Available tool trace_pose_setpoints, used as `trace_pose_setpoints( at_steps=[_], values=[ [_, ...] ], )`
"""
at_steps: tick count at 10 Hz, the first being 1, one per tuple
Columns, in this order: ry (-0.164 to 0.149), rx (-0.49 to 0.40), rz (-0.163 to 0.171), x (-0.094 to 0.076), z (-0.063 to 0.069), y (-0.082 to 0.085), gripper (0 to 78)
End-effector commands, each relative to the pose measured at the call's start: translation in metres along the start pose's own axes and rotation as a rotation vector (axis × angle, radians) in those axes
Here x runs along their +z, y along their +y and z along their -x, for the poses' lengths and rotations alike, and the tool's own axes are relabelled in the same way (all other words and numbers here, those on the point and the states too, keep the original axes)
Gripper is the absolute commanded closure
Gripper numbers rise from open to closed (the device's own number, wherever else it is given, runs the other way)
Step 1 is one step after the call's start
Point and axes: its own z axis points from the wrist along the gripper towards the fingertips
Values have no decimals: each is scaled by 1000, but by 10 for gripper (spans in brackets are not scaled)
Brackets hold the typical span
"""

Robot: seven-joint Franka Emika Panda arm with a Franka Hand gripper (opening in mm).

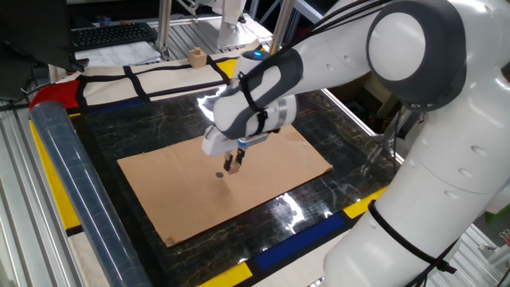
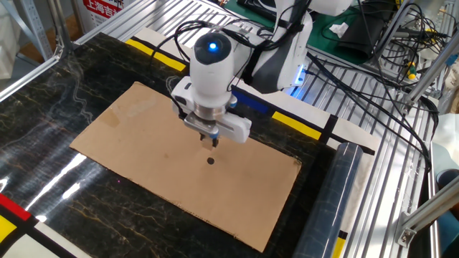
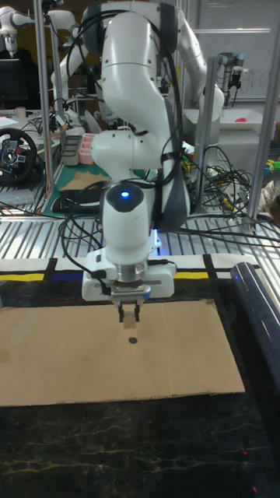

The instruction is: Grab the block and place it at the designated location

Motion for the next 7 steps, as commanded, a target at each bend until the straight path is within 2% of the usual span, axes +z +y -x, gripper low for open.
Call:
trace_pose_setpoints(
  at_steps=[1, 3, 7],
  values=[
    [29, 29, -38, -16, 24, 37, 764],
    [33, 40, -68, -11, 26, 38, 764],
    [32, 27, -52, -1, 30, 24, 764]
  ],
)
